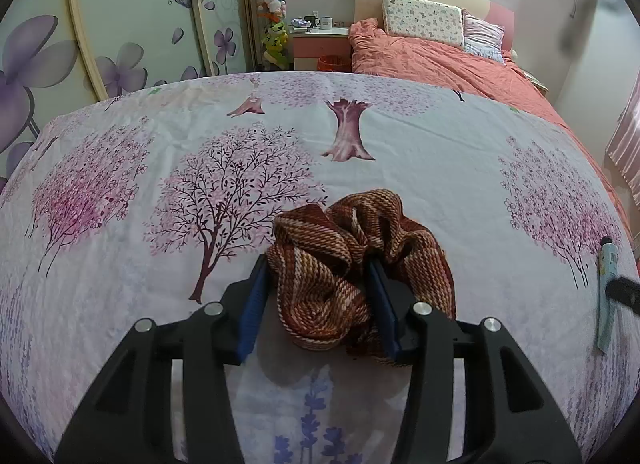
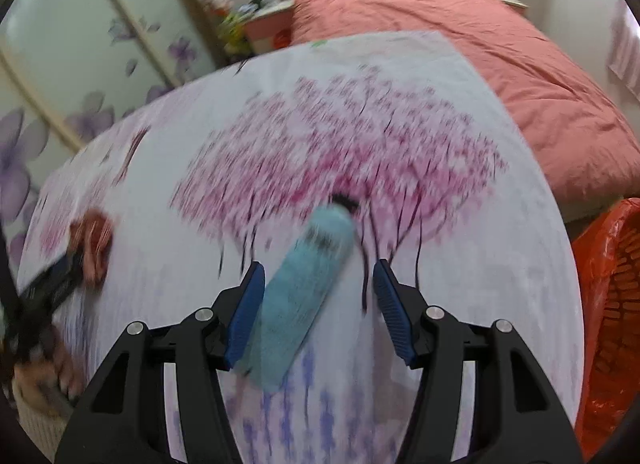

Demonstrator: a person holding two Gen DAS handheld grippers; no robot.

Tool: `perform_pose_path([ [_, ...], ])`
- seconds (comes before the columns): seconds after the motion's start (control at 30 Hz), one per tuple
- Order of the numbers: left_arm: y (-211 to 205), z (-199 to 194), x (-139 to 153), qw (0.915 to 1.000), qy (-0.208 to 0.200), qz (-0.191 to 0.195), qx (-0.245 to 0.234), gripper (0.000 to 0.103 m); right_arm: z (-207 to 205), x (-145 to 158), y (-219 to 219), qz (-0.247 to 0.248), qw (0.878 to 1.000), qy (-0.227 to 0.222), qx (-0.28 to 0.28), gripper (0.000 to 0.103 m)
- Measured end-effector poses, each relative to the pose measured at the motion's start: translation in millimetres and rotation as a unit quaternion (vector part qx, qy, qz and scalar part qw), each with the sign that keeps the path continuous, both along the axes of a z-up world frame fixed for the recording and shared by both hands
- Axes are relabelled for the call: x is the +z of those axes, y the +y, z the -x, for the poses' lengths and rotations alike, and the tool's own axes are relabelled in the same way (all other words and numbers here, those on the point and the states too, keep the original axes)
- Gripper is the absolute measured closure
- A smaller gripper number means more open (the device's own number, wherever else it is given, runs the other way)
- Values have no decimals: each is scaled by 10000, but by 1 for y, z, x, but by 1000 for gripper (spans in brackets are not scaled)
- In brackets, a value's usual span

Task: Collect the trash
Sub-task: 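Grasp the light-blue hand cream tube with the right tool while the left tool holds the scrunchie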

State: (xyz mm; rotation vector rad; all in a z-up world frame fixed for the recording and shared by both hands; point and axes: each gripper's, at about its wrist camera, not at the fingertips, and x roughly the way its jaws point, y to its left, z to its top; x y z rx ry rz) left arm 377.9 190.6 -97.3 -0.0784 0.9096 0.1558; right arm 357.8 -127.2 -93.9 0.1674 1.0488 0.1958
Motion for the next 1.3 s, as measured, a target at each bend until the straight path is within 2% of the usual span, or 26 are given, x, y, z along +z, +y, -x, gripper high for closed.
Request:
perform_pose_path([
  [0.13,0,0,0,10000,1,-5,1,55,8,-2,2,115,9998,-128,-73,45],
  [0.2,0,0,0,10000,-1,2,0,55,11,-2,8,406,9988,-258,-11,46],
  [0.23,0,0,0,10000,-1,3,0,55,15,0,13,763,9964,-357,-31,46],
  [0.3,0,0,0,10000,1,-4,0,55,18,6,14,1145,9918,-551,-135,49],
  [0.47,-1,0,0,10000,2,-7,0,55,18,10,9,561,9956,-733,-159,49],
  [0.53,-1,0,0,10000,1,-5,0,55,15,9,16,601,9946,-836,-116,49],
  [0.63,-1,0,0,10000,1,-6,0,55,-1,4,22,923,9905,-1016,-55,48],
  [0.7,-1,0,0,10000,0,-4,0,55,-7,-2,19,1026,9911,-847,-78,47],
  [0.77,-1,0,-1,10000,0,-1,0,55,-6,-4,12,824,9948,-589,-75,47],
  [0.9,-1,0,-1,10000,2,-9,-1,54,1,0,7,380,9981,-473,112,47],
  [1.1,-1,0,-1,10000,0,-2,1,54,-5,-4,16,526,9963,-675,-21,47],
  [1.27,-1,0,-1,10000,1,-6,0,54,-12,-7,25,688,9934,-915,-59,54],
  [1.3,-1,0,-1,10000,1,-7,-1,54,-12,-6,25,696,9933,-925,-43,58],
])
